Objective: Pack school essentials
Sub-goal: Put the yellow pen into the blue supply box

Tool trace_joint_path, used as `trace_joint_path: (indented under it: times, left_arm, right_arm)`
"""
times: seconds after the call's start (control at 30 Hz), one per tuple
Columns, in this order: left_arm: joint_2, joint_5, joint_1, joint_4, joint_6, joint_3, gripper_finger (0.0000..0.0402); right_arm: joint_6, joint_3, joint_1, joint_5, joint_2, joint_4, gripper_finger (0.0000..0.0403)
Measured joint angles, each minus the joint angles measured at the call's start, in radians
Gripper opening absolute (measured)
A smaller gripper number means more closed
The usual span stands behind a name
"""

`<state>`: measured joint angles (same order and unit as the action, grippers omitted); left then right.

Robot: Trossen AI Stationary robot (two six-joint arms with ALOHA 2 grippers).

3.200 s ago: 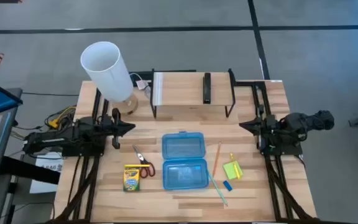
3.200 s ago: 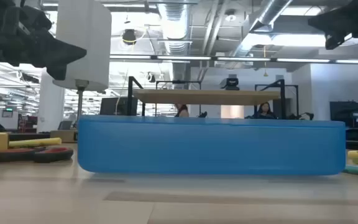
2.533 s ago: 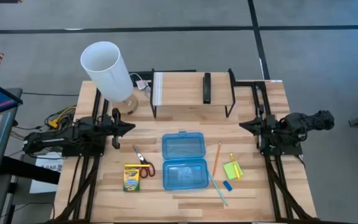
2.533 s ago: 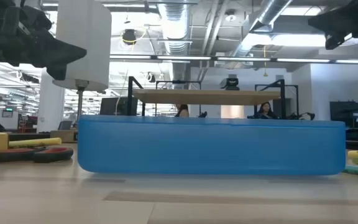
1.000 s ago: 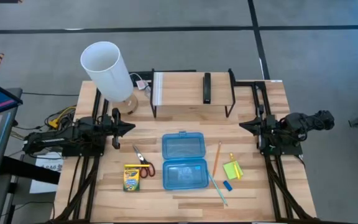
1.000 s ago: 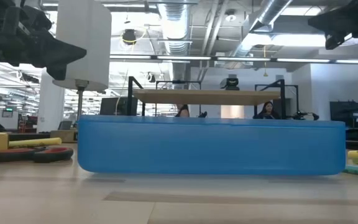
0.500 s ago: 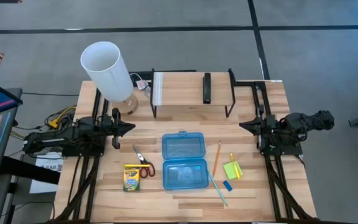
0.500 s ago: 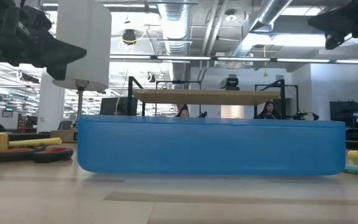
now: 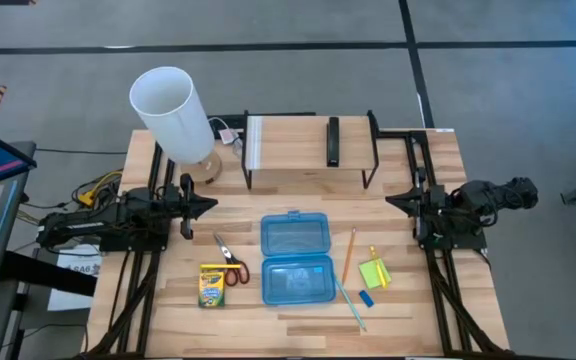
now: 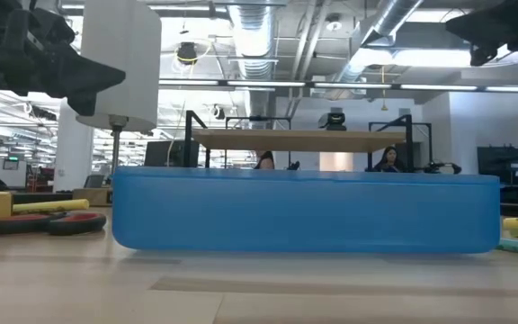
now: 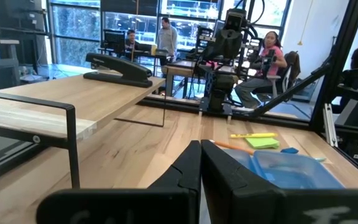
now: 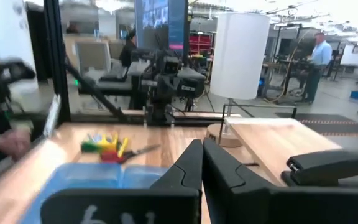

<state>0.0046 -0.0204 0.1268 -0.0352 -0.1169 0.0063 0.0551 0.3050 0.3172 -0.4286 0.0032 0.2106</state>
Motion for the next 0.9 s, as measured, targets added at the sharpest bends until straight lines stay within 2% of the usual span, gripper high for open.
trace_joint_path:
  times: [0.33,0.53,0.77,0.9]
  left_arm:
    - [0.0,0.002,0.0,-0.008,-0.025,0.0,0.0]
    - [0.0,0.007,0.0,-0.019,-0.138,0.0,0.0]
    - [0.0,-0.011,0.0,-0.093,-0.243,0.0,0.0]
    - [0.0,-0.005,0.0,-0.101,-0.216,0.0,0.0]
  right_arm:
    - [-0.02,0.0,-0.005,0.004,0.0,-0.136,0.0027]
    - [-0.133,0.0,-0.016,-0.02,0.025,-0.229,0.0026]
    - [-0.133,0.013,-0.032,-0.021,0.174,-0.274,0.0031]
    - [-0.139,0.061,-0.032,-0.022,0.298,-0.274,0.0035]
